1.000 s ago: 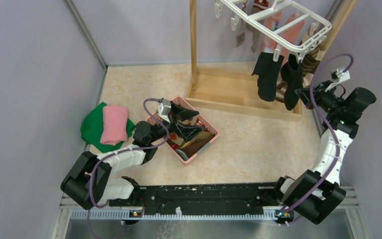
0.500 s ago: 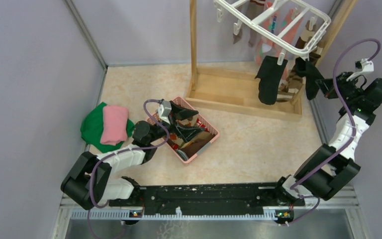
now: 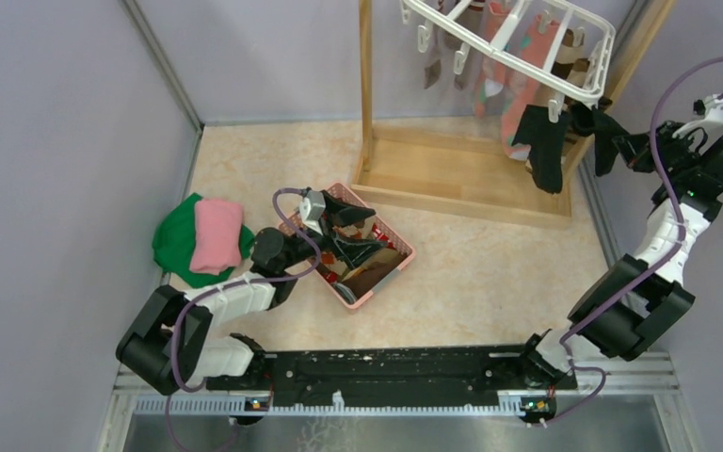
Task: Clip the socks to the hanger
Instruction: Rotate the hanger.
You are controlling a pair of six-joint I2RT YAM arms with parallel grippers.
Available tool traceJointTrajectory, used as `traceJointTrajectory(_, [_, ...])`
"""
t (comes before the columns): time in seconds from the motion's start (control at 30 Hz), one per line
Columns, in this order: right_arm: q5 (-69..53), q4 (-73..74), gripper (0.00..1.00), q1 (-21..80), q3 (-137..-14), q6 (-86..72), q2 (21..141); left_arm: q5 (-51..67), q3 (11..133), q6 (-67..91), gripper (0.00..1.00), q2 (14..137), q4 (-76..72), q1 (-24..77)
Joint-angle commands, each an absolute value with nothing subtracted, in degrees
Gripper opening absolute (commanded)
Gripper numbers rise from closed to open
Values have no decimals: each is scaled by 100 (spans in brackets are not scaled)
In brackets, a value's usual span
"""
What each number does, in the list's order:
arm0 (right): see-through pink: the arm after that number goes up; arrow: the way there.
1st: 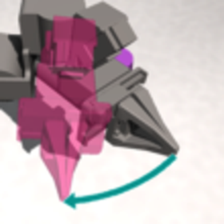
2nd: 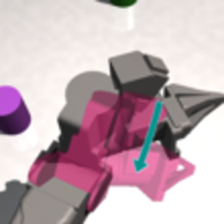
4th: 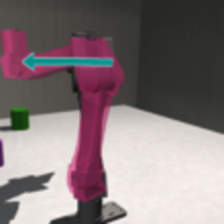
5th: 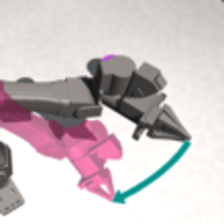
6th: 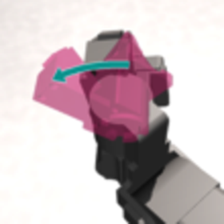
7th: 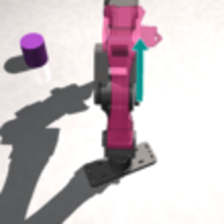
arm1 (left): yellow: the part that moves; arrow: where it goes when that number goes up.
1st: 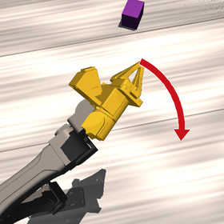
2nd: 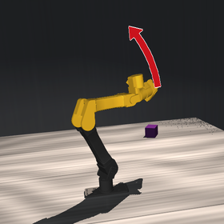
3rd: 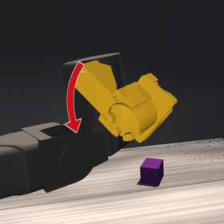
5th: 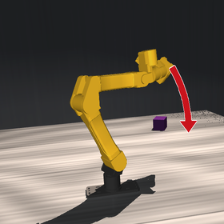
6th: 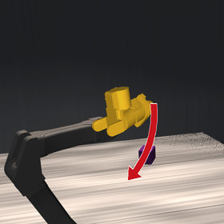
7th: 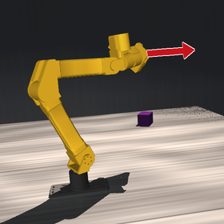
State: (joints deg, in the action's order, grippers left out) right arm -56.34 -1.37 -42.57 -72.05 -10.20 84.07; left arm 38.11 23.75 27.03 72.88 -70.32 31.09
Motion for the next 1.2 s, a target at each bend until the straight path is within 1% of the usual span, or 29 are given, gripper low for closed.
traceJointTrajectory(0.0, [-5216,-699,0,-4324,-7530,-1632,8589,3954,2496,2691,99,7395,-7426,3065])
traceJointTrajectory(0.2, [-5154,-769,0,-4186,-7849,-1912,8895,3977,2496,2761,99,7444,-7510,3067])
traceJointTrajectory(0.47, [-4883,-440,0,-3933,-8474,-1948,9358,3814,2687,2842,99,7604,-7385,3057])
traceJointTrajectory(0.67, [-4693,-487,0,-3921,-8763,-2330,9622,3910,2833,3165,99,7937,-7755,3052])
traceJointTrajectory(0.93, [-4729,-360,0,-3869,-8956,-2397,9785,3876,3008,3610,98,8315,-7948,2970])
traceJointTrajectory(1.07, [-5122,-185,0,-3800,-8846,-2172,9705,3842,3039,3803,96,8421,-7928,2865])
traceJointTrajectory(1.13, [-5388,-224,3,-3797,-8536,-2000,9499,3852,3033,3876,96,8429,-7948,2822])
traceJointTrajectory(1.17, [-5475,-200,8,-3797,-8400,-1873,9356,3850,3032,3879,96,8418,-7946,2812])
